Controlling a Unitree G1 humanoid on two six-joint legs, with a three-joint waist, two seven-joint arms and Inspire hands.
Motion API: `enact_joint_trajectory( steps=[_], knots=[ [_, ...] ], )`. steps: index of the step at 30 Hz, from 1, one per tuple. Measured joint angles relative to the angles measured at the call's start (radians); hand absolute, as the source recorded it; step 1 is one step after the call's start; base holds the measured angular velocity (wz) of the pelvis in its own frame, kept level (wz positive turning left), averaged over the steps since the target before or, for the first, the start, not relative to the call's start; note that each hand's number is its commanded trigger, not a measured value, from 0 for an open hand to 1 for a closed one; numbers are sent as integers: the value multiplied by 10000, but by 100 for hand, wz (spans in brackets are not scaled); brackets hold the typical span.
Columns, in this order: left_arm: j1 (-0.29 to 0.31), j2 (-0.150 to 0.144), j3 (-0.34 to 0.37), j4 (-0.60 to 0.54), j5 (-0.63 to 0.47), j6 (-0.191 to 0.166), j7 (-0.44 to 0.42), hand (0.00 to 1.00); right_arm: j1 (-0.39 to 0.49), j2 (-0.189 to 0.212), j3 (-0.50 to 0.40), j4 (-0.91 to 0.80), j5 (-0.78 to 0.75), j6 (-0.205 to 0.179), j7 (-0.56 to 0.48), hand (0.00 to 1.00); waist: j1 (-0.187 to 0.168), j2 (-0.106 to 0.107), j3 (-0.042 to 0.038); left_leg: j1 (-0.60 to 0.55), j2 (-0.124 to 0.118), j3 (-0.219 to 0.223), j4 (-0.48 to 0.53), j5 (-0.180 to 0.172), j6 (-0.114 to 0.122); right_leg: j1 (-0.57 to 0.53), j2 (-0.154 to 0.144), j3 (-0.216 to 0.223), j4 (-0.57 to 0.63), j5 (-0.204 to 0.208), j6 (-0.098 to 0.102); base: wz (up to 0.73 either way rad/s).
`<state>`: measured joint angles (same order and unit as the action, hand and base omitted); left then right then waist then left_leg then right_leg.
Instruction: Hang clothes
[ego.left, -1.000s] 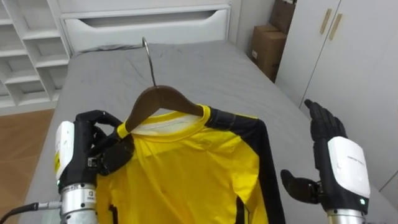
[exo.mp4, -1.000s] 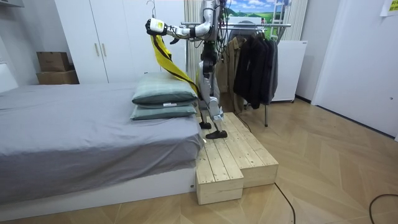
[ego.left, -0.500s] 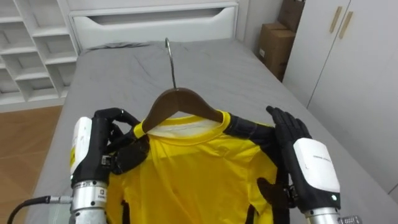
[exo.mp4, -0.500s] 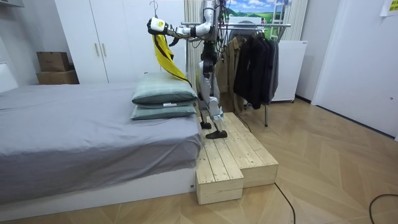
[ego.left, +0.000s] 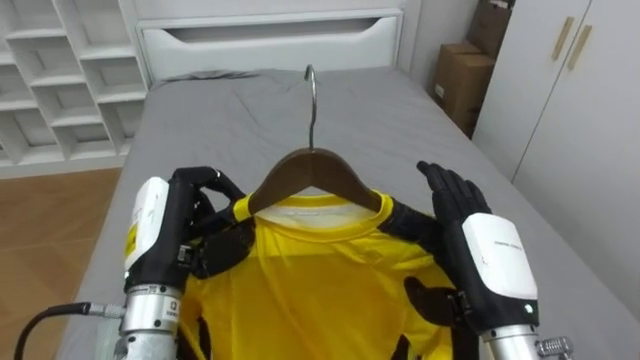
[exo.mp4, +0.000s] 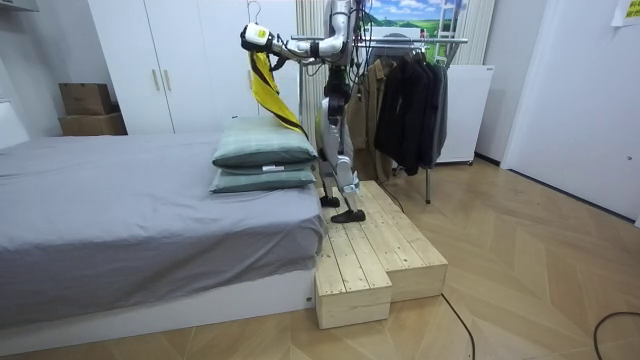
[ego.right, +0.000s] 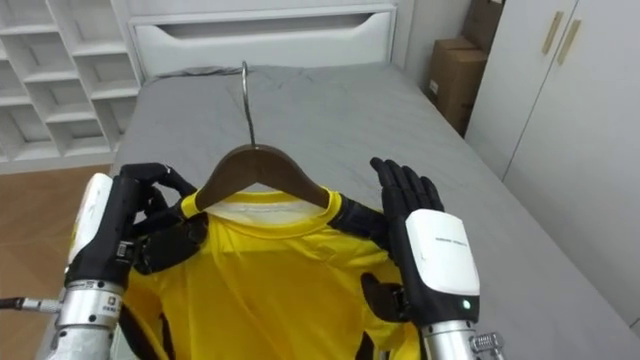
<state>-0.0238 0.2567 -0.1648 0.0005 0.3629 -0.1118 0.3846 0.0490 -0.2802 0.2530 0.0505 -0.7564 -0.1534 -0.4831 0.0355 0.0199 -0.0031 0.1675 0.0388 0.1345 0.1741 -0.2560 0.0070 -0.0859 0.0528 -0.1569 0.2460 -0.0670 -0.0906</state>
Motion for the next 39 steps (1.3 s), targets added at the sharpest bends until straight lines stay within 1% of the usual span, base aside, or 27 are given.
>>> enact_joint_trajectory(
  steps=[5,12,16,18,19,20,21,24,29,32,36,39],
  knots=[
    [0,-7,-15,-9,-4,0,-34,100,-310,0,0,-2,36,0,-25,0,-17,-13,-8,-1,-3,-17,31,0,0,4,-10,3,32,-5,1,0],
    [3,-11,-345,-390,-11,4,-67,100,-475,0,3,-126,15,17,-38,0,13,-24,-14,-4,6,-103,-130,-2,0,19,0,-91,-35,12,-23,4],
    [2,-6,-378,-586,-18,2,-232,100,-609,-40,2,-239,23,15,-40,0,4,-81,2,5,11,-123,-61,4,-7,59,1,-107,-69,14,-28,0],
    [1,0,-375,-586,-15,0,-257,100,-672,-66,0,-238,76,10,-52,0,3,-152,47,21,11,-126,-33,7,-8,90,-1,-108,-83,14,-27,0],
    [1,1,-370,-586,-15,-3,-256,100,-714,-110,-4,-239,112,4,-52,0,12,-229,80,21,11,-134,-27,8,-8,92,-5,-120,-84,8,-20,3],
    [1,0,-371,-586,-14,-4,-261,100,-743,-171,-8,-239,106,4,-52,0,-8,-313,96,12,11,-166,-28,8,-8,92,-5,-137,-95,-1,-8,5],
    [1,0,-371,-586,-14,-4,-273,100,-769,-220,-8,-239,103,1,-52,0,-4,-389,96,4,11,-201,-31,7,-8,92,-6,-159,-100,-12,-3,6],
    [0,0,-370,-586,-16,-12,-350,100,-794,-269,-12,-238,100,-31,-52,0,-4,-473,86,1,5,-291,-33,7,-7,125,-30,-239,-112,-29,10,8],
    [-2,-7,-363,-588,-20,-14,-462,100,-795,-285,-12,-236,99,-198,-51,0,17,-484,84,-20,13,-345,-44,9,-5,164,-47,-337,-193,-37,20,4],
    [-2,-52,-363,-589,-13,-13,-530,100,-796,-308,-12,-230,102,-200,-50,0,25,-487,84,-26,27,-397,-59,9,-5,199,-40,-389,-255,-38,22,5],
    [-3,25,-465,-591,-163,-11,-674,100,-822,-384,10,194,120,-205,-51,0,16,-475,93,110,48,-540,-73,9,-5,441,-15,-447,-426,-36,34,7],
    [-3,64,-551,-591,-171,-11,-676,100,-855,-380,52,502,111,-208,-51,0,29,-458,104,177,49,-541,-95,9,-5,499,-15,-450,-431,-41,43,0]
  ],
)
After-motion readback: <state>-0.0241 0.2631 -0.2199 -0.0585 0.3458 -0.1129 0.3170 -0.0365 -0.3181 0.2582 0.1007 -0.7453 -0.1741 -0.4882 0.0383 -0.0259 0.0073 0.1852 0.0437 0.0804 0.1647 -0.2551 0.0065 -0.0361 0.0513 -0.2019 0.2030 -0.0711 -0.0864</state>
